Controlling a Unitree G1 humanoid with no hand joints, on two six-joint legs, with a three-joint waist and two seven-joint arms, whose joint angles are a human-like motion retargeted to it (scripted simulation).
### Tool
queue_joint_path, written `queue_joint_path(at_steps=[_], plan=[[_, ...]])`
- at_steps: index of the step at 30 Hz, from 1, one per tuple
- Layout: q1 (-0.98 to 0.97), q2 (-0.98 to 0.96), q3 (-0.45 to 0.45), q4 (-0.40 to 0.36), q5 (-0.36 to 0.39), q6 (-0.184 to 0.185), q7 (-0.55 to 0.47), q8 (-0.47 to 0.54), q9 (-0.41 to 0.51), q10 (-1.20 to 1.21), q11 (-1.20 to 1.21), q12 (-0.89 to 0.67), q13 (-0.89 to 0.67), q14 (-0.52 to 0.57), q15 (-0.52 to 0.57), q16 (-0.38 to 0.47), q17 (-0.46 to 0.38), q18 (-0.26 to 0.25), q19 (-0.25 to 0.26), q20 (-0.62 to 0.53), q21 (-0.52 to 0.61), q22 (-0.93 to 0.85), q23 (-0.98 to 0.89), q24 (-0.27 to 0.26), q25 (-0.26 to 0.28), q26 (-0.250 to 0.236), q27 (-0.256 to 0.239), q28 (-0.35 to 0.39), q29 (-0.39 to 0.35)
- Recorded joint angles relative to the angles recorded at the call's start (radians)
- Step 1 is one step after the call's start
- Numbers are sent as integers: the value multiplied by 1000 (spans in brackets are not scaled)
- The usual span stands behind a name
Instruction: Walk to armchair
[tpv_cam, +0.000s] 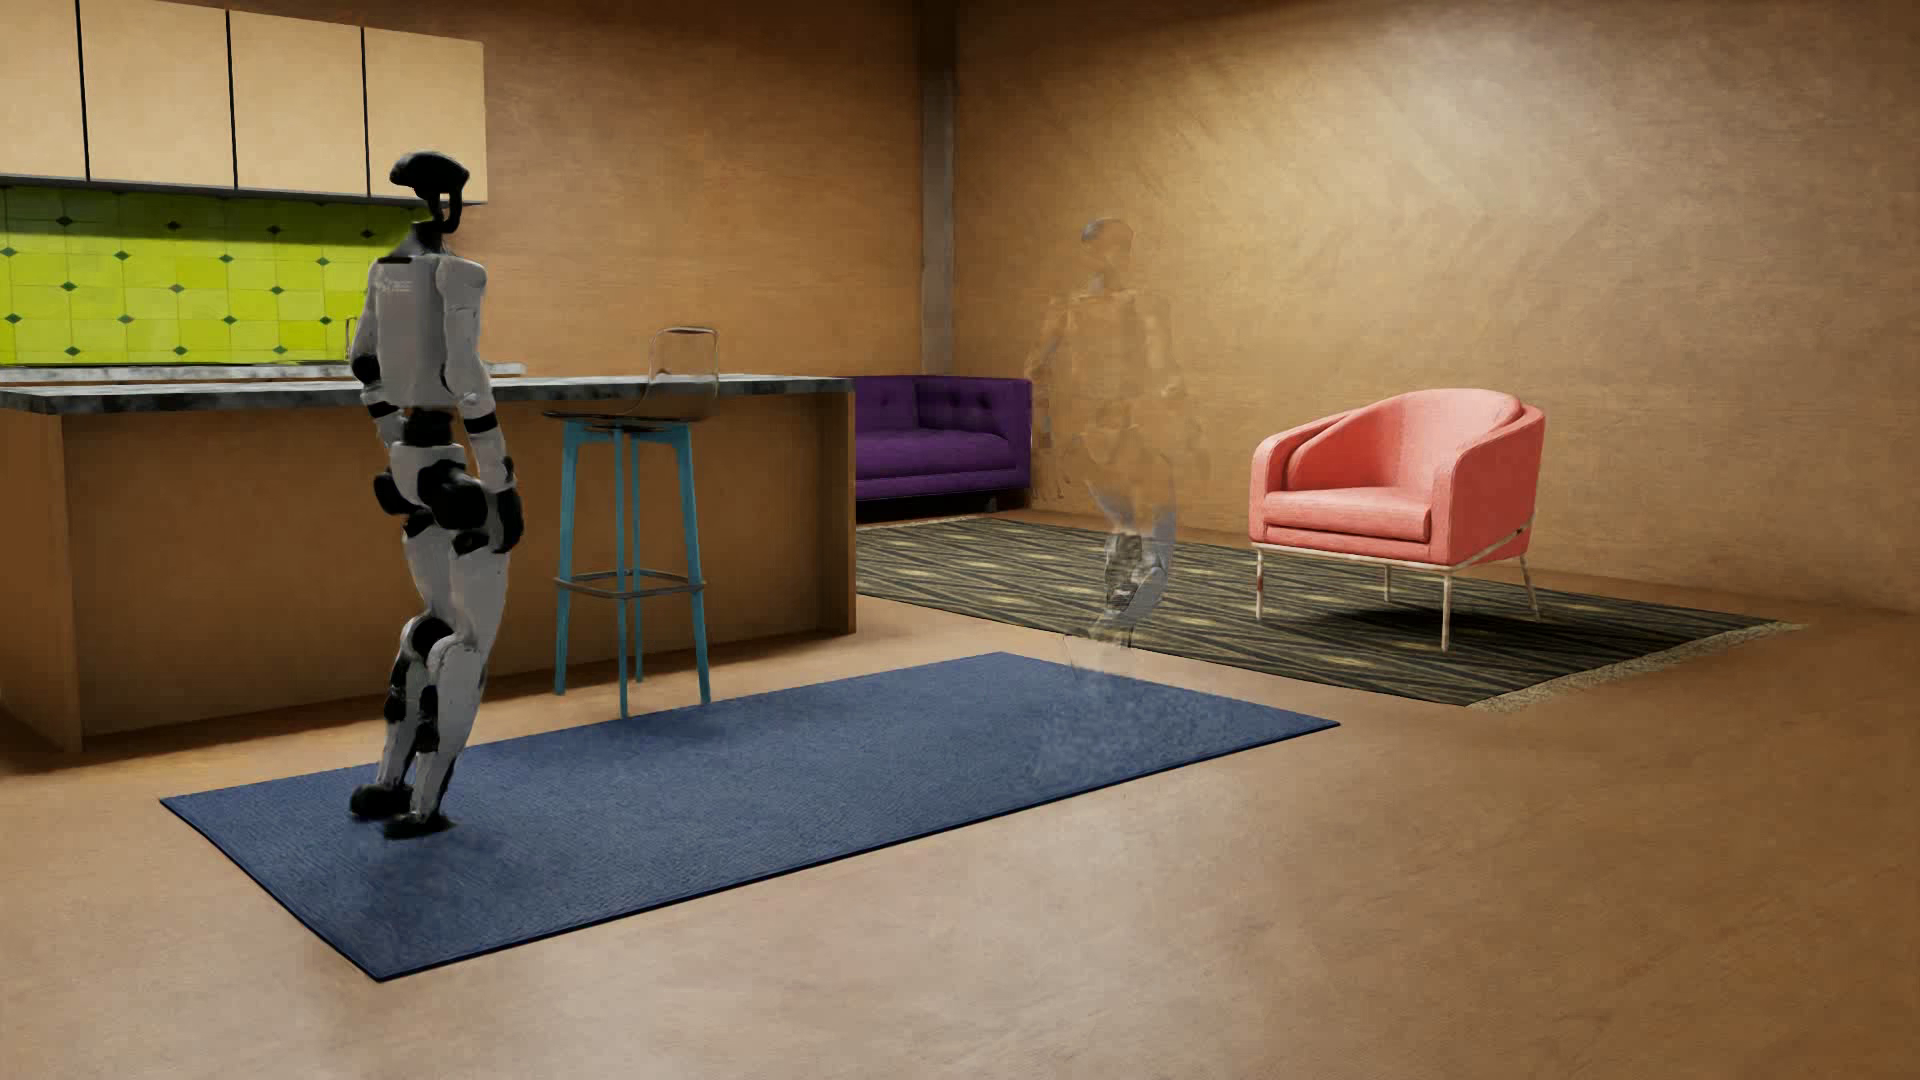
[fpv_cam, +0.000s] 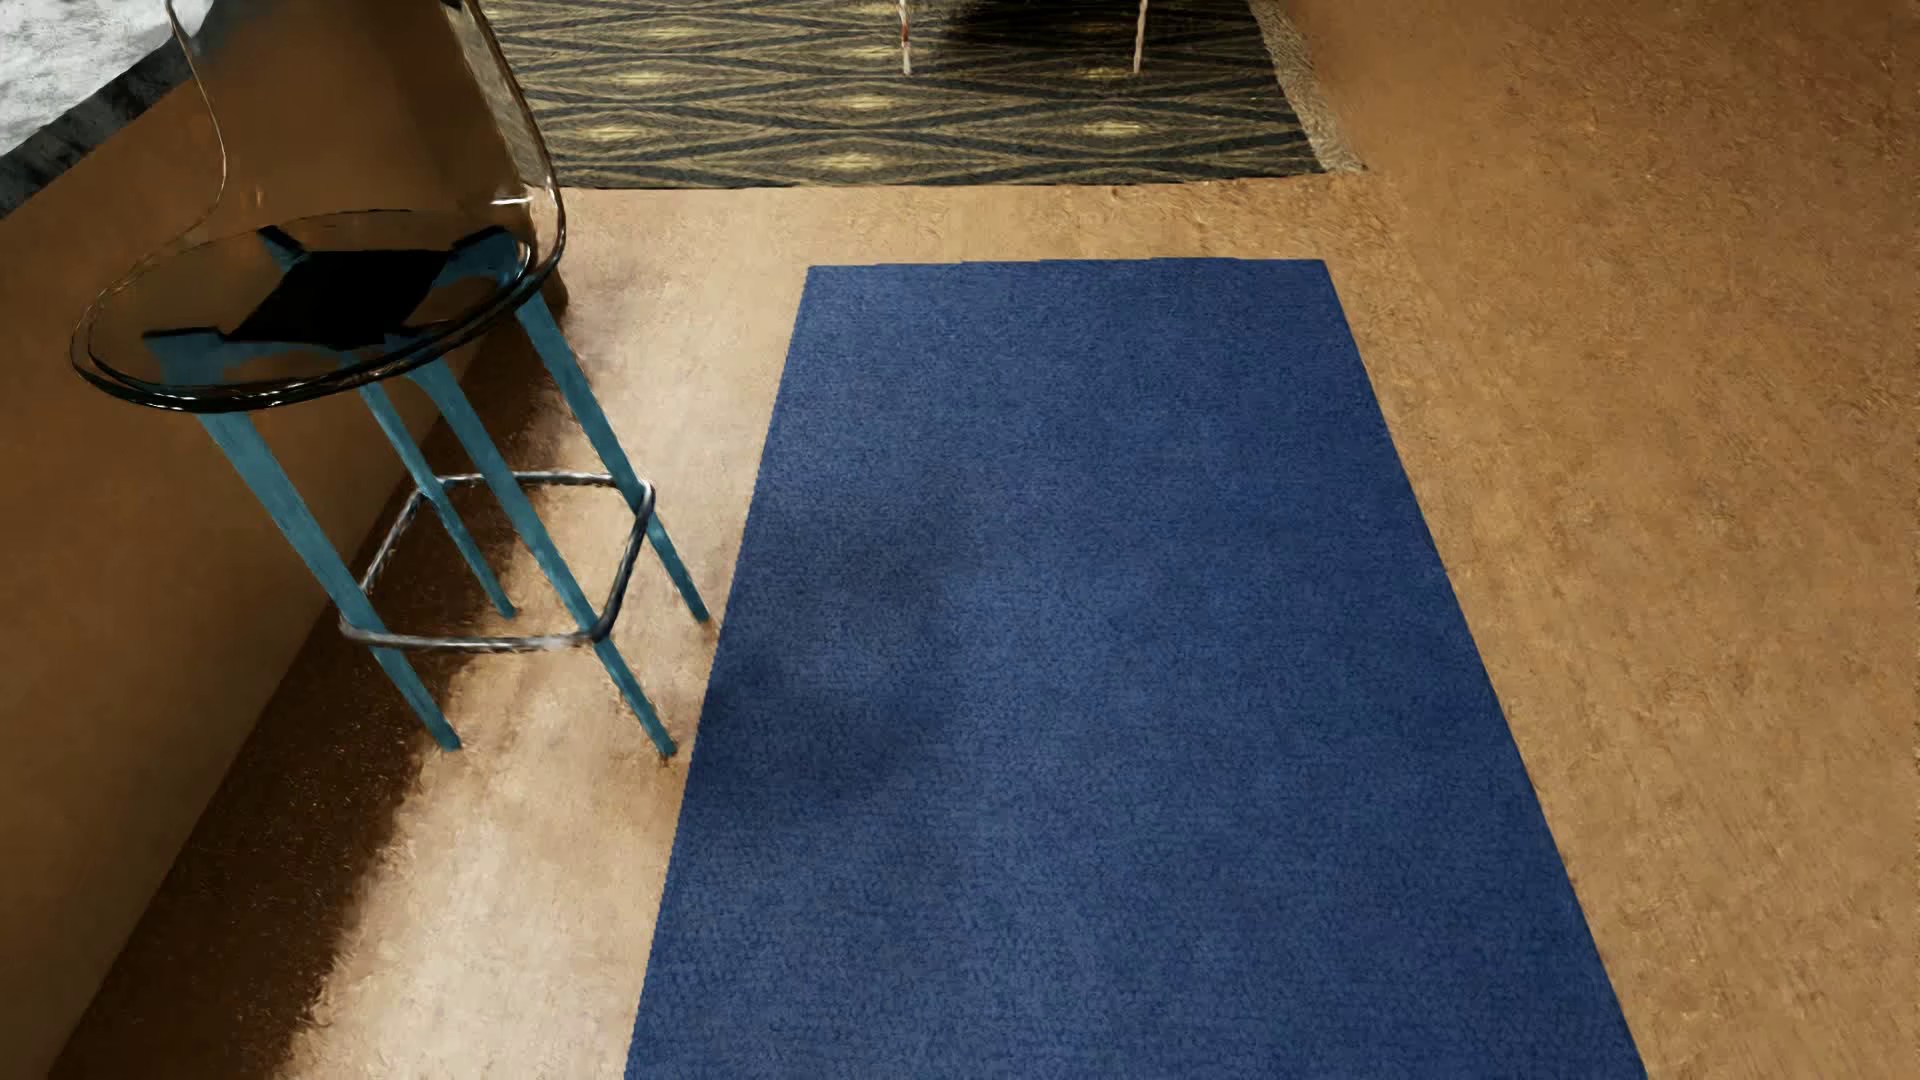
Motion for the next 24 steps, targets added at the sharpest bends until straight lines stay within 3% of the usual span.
queue_joint_path(at_steps=[1,2,3,5,7,9,14,16,18,19,21,22,24], plan=[[-25,-27,26,-10,-4,-1,0,0,-4,14,23,-8,6,16,-24,-3,-3,0,0,-5,-67,2,13,0,0,0,0,0,0],[-16,12,-31,-25,-6,-15,0,0,-18,26,-65,13,38,9,-75,1,2,0,0,-2,-96,-8,9,0,0,0,0,0,0],[-22,-41,5,-18,2,-3,0,0,-2,36,266,0,34,21,-201,5,-5,0,0,-5,-74,-17,5,0,0,0,0,0,0],[15,-156,-11,-34,-13,-13,0,0,23,37,455,0,55,-42,-217,13,-7,0,0,17,-75,-61,-4,0,0,0,0,0,0],[88,-269,-37,-32,-28,-25,0,0,76,43,688,-38,67,-84,-178,38,14,0,0,-35,-84,-71,21,0,0,0,0,0,0],[117,-387,-137,-5,-31,0,0,0,55,14,689,-70,102,-142,-168,25,8,0,0,-17,-79,-60,17,0,0,0,0,0,0],[335,-583,-224,23,-54,5,0,0,73,-66,417,-134,147,-341,35,34,0,0,0,31,-89,-117,91,0,0,0,0,0,0],[395,-625,-260,37,-62,5,0,0,81,-65,392,-152,152,-355,25,38,-1,0,0,32,-99,-107,108,0,0,0,0,0,0],[435,-661,-309,71,-58,21,0,0,78,-41,526,-142,156,-290,31,35,-13,0,0,-5,-84,-73,108,0,0,0,0,0,0],[430,-668,-321,104,-39,48,0,0,75,6,590,-123,145,-199,6,17,-14,0,0,-5,-58,-34,128,0,0,0,0,0,0],[370,-591,-300,129,-12,46,0,0,60,235,656,-40,138,100,-80,7,-9,0,0,1,-93,-28,126,0,0,0,0,0,0],[292,-536,-244,133,18,46,0,0,71,416,648,-28,126,226,-115,15,-3,0,0,-42,-116,-19,122,0,0,0,0,0,0],[59,-404,-176,129,38,28,0,0,78,808,603,7,98,222,-178,26,3,0,0,-75,-121,-2,63,0,0,0,0,0,0]])
